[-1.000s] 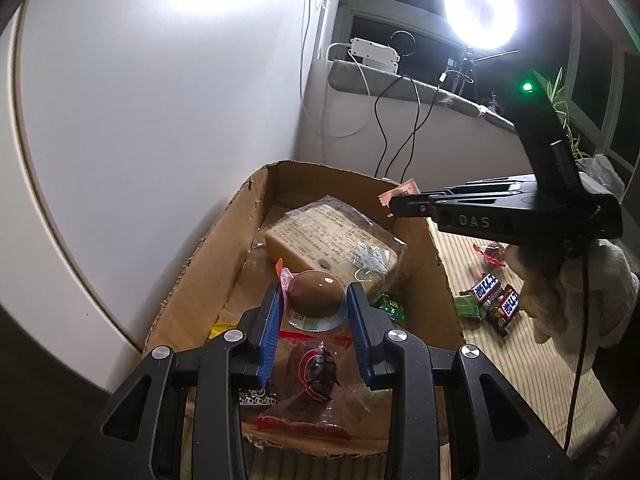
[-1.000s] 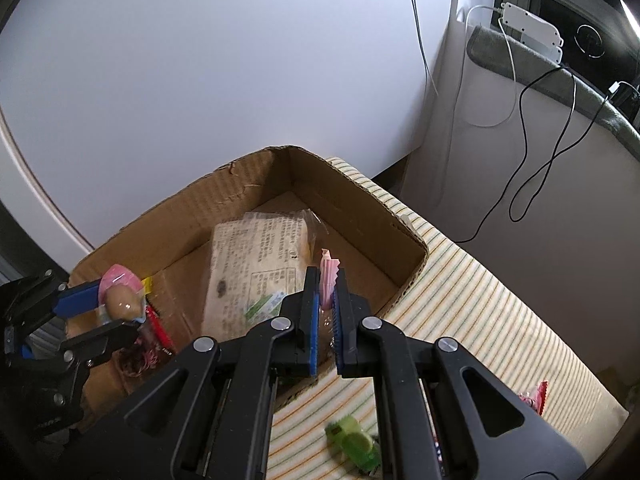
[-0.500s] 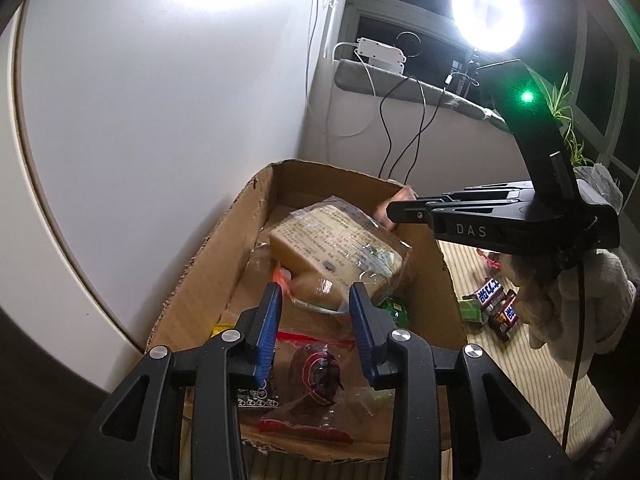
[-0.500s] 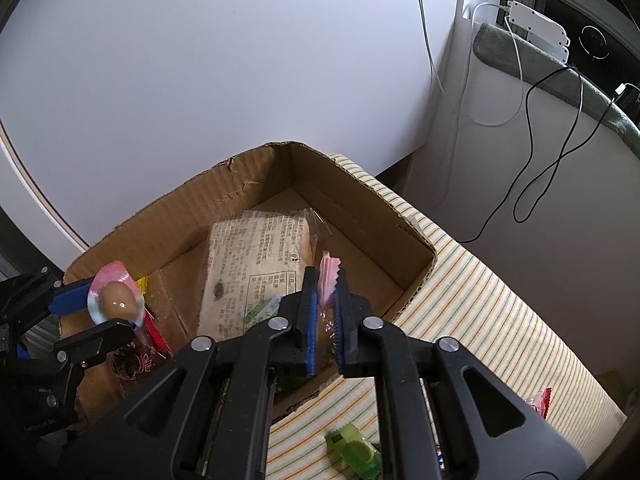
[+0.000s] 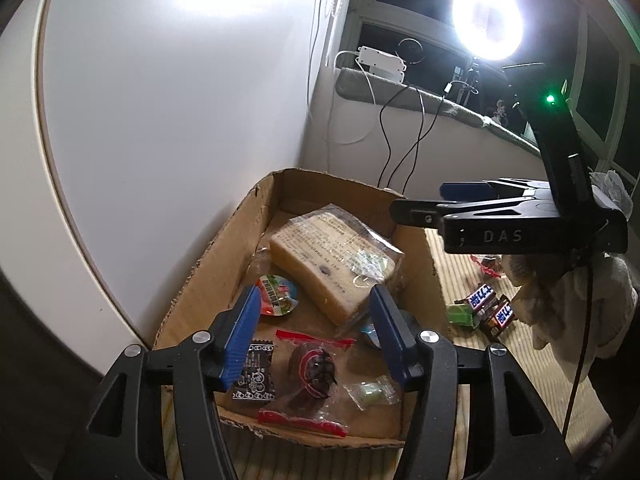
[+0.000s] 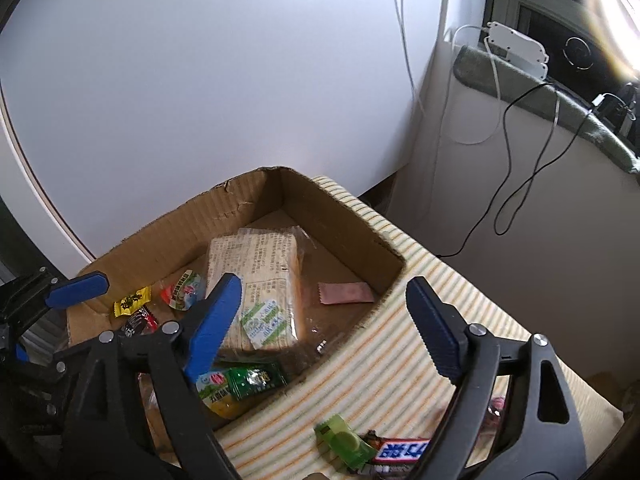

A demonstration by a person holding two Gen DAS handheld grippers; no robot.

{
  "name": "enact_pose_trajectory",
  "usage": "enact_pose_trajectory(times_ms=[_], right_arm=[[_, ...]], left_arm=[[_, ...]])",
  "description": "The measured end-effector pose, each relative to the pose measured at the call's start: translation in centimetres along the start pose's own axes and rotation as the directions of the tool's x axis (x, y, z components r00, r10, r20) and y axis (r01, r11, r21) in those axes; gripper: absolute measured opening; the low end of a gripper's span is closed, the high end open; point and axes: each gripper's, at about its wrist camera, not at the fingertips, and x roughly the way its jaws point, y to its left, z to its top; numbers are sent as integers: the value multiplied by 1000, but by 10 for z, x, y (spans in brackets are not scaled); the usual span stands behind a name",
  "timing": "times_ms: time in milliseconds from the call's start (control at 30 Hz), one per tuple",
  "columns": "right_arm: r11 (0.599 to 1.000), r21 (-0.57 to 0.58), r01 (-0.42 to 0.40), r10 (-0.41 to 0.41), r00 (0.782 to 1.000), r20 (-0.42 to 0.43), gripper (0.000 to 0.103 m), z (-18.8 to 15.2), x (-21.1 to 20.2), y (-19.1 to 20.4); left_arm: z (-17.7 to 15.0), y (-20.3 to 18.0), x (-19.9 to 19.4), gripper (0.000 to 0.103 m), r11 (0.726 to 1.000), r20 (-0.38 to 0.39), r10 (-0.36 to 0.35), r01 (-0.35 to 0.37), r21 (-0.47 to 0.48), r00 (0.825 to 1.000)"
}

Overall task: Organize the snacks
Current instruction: 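Withdraw both tools from the box toward the Snickers bars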

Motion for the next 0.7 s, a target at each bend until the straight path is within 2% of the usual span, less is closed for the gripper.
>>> enact_pose_trajectory(times_ms=[300,700], right_arm=[[998,57,36,-37,999,16,88,-20,-41,-31],[980,170,102,-104,995,3,88,-73,-90,-102]], left_arm=[[-1,-23,-16,56,999,18,-30,30,25,999],[-7,-82,-24,56,990,11,-105,103,98,994]])
